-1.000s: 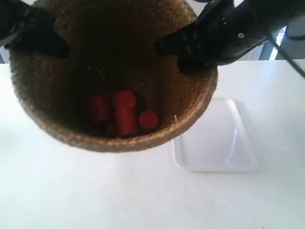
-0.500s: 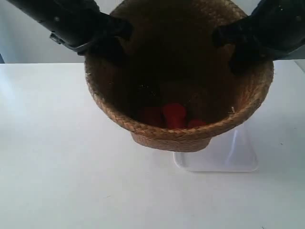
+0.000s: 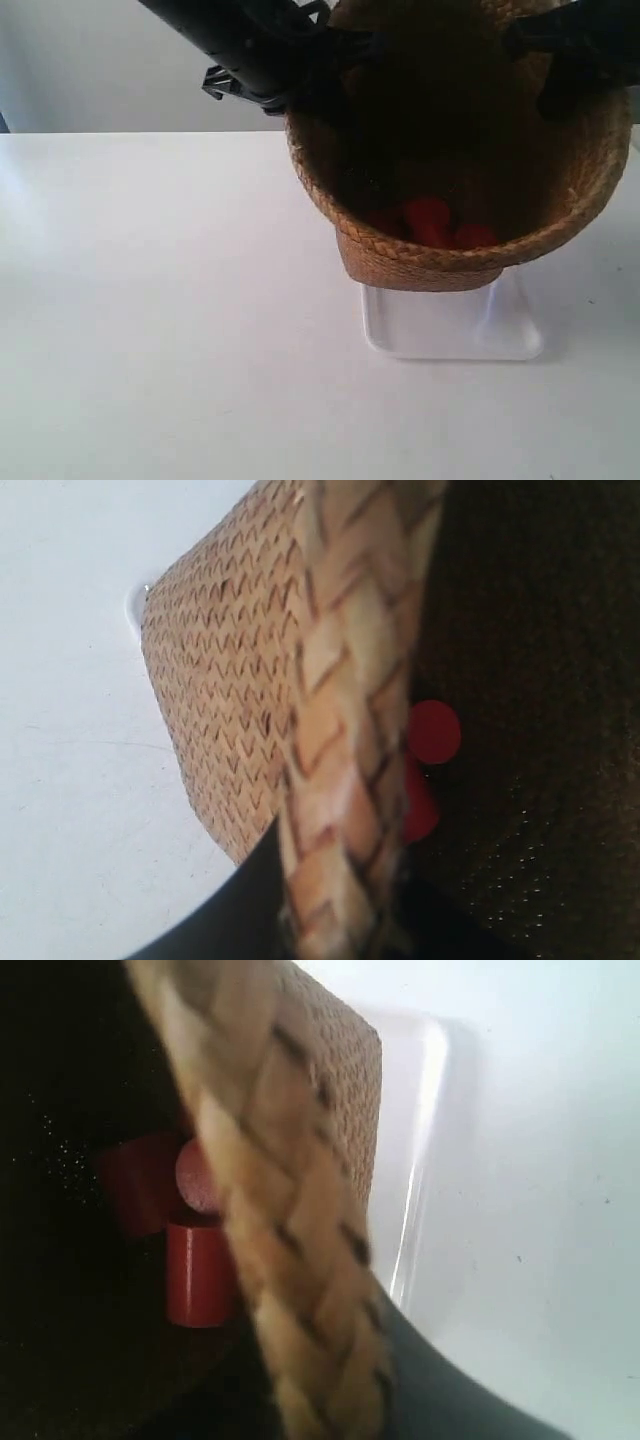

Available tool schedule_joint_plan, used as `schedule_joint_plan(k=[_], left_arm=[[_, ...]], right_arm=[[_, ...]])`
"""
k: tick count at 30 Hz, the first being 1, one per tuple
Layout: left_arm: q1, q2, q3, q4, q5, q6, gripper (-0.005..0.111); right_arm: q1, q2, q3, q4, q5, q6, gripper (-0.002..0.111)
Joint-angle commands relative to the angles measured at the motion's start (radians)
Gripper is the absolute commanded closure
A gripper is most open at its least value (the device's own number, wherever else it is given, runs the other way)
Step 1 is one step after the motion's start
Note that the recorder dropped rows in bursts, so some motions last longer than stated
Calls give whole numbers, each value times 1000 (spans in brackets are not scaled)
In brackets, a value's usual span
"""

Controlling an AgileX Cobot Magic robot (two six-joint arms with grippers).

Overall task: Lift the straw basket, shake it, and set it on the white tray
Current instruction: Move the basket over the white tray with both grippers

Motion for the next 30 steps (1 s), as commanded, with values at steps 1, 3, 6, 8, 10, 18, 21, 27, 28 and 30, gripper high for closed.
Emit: schedule_joint_plan(k=[1, 3, 6, 8, 10, 18, 21, 27, 28, 30], left_arm=[[-17, 46, -62, -112, -31, -33, 107], [-17, 71, -72, -139, -40, -33, 107], [-17, 105, -104, -146, -41, -38, 107], [-17, 125, -123, -146, -37, -38, 107], [-17, 147, -143, -146, -35, -38, 107], [-17, 219, -222, -181, 5, -44, 107], [-17, 222, -222, -153, 11, -44, 107], [-14, 223, -222, -139, 8, -44, 107], [-14, 224, -222, -136, 8, -44, 107], [-14, 224, -222, -121, 6, -44, 107]], right_arm=[[-18, 61, -21, 16, -9, -39, 108], [-18, 87, -34, -3, -9, -51, 108], [-18, 122, -52, -12, -9, -58, 108], [-18, 140, -65, -12, -9, -62, 108], [-18, 163, -76, -16, -9, -66, 108], [-34, 179, -116, -30, -9, -83, 108], [-47, 187, -116, -20, -9, -83, 108], [-47, 224, -108, 10, -9, -81, 108], [-47, 226, -108, 10, -9, -81, 108], [-47, 229, -108, 4, -9, -81, 108]])
